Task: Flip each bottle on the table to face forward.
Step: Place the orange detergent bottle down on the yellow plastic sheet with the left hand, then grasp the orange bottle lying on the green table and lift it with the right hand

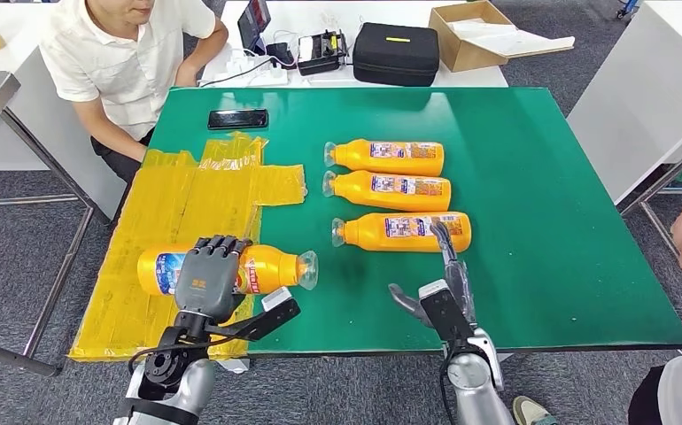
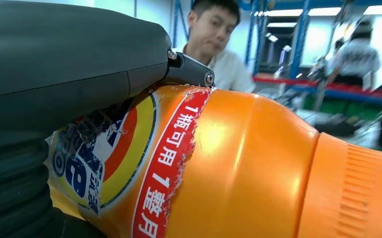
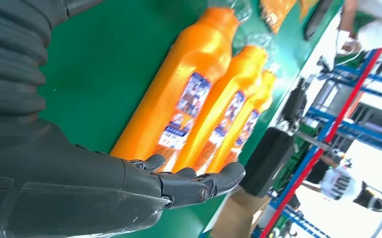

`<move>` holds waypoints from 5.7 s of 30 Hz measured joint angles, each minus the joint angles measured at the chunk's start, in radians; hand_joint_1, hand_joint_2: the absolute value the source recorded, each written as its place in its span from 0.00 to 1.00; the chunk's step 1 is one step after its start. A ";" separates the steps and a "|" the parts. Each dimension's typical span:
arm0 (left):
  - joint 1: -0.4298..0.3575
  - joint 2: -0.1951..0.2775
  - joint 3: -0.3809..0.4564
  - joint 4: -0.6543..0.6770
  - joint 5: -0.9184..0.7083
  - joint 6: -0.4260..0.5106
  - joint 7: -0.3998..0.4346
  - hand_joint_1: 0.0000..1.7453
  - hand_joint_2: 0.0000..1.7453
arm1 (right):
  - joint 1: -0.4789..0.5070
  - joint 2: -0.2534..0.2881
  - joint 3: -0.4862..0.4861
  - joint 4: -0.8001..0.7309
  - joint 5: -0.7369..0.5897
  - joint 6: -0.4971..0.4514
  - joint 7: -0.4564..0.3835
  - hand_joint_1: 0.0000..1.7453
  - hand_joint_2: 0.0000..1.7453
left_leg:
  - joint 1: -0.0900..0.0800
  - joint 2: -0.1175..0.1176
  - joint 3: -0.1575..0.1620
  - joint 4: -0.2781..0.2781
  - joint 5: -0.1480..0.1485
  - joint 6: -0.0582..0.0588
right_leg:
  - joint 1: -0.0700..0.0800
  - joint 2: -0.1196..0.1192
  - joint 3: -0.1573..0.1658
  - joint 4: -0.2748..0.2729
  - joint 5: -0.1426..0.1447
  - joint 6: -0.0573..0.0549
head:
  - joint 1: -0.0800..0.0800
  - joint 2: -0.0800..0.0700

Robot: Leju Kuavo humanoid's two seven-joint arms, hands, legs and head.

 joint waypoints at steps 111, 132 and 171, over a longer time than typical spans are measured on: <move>0.096 -0.068 -0.128 -0.055 1.084 -0.304 -0.312 0.00 1.00 | -0.046 -0.210 0.138 0.168 0.863 -0.310 0.474 0.00 1.00 | -0.002 0.000 -0.008 0.000 0.007 0.003 | -0.004 -0.001 -0.008 -0.001 0.007 0.003 | -0.001 0.000; 0.102 -0.068 -0.130 -0.062 1.082 -0.316 -0.310 0.00 1.00 | -0.130 -0.247 0.093 0.275 0.885 -0.333 0.487 0.00 1.00 | -0.002 0.000 -0.007 0.000 0.008 0.004 | -0.004 -0.001 -0.007 -0.001 0.008 0.005 | -0.001 0.000; 0.072 -0.068 -0.161 0.036 1.167 -0.359 -0.288 0.00 1.00 | -0.325 -0.213 0.073 0.563 0.837 -0.310 0.402 0.00 1.00 | -0.002 0.006 0.000 0.000 0.008 0.004 | -0.003 0.001 -0.004 -0.001 0.010 0.002 | -0.001 0.000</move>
